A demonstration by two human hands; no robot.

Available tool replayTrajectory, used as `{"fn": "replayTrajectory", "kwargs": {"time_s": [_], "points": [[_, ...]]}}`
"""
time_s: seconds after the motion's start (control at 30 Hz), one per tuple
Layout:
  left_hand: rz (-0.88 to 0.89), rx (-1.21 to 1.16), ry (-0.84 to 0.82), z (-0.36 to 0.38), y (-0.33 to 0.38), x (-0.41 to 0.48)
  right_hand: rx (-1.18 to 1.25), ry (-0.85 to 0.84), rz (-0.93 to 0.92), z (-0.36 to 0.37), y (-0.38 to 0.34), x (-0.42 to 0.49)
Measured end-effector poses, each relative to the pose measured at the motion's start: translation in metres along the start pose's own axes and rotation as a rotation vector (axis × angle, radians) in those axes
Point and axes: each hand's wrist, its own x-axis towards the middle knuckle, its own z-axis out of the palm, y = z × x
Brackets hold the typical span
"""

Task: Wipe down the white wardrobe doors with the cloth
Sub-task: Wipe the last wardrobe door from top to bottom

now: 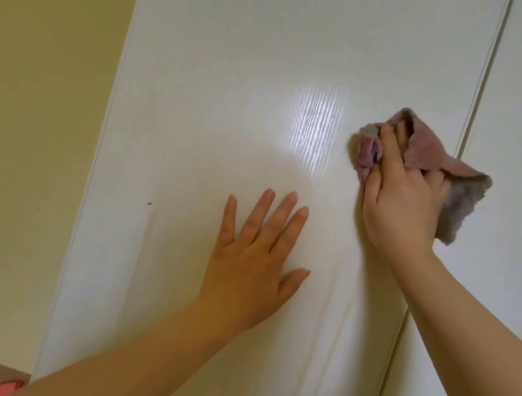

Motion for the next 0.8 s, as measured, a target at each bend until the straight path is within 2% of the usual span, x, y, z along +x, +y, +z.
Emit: {"fn": "replayTrajectory", "kwargs": {"time_s": [0.07, 0.23, 0.3, 0.37, 0.43, 0.5, 0.57, 0.67, 0.73, 0.8], "points": [[0.021, 0.019, 0.01, 0.003, -0.002, 0.002, 0.083, -0.021, -0.02, 0.003, -0.002, -0.016], [0.04, 0.027, 0.054, 0.009, -0.004, 0.001, 0.099, -0.086, -0.229, 0.008, -0.01, -0.104], [0.058, 0.022, 0.063, 0.008, -0.005, 0.001, 0.085, -0.126, -0.316, 0.003, 0.0, -0.098], [0.079, 0.032, 0.079, 0.006, -0.005, 0.003, 0.08, -0.082, -0.287, -0.002, 0.01, -0.067], [0.07, 0.027, 0.088, 0.003, -0.003, 0.006, 0.077, 0.028, -0.176, -0.002, 0.011, -0.04], [0.046, 0.002, 0.106, 0.0, -0.005, 0.005, 0.128, 0.047, -0.082, 0.004, 0.002, -0.041], [0.035, -0.027, 0.113, -0.002, -0.007, -0.002, 0.182, -0.044, -0.085, 0.009, -0.007, -0.075], [0.048, -0.025, 0.133, -0.002, -0.009, -0.022, 0.19, -0.223, -0.188, 0.005, -0.007, -0.146], [0.033, -0.027, 0.111, -0.002, -0.011, -0.032, 0.217, -0.278, -0.267, 0.003, 0.0, -0.144], [0.022, -0.016, 0.097, -0.003, -0.011, -0.037, 0.322, -0.299, -0.232, -0.001, 0.003, -0.119]]}}
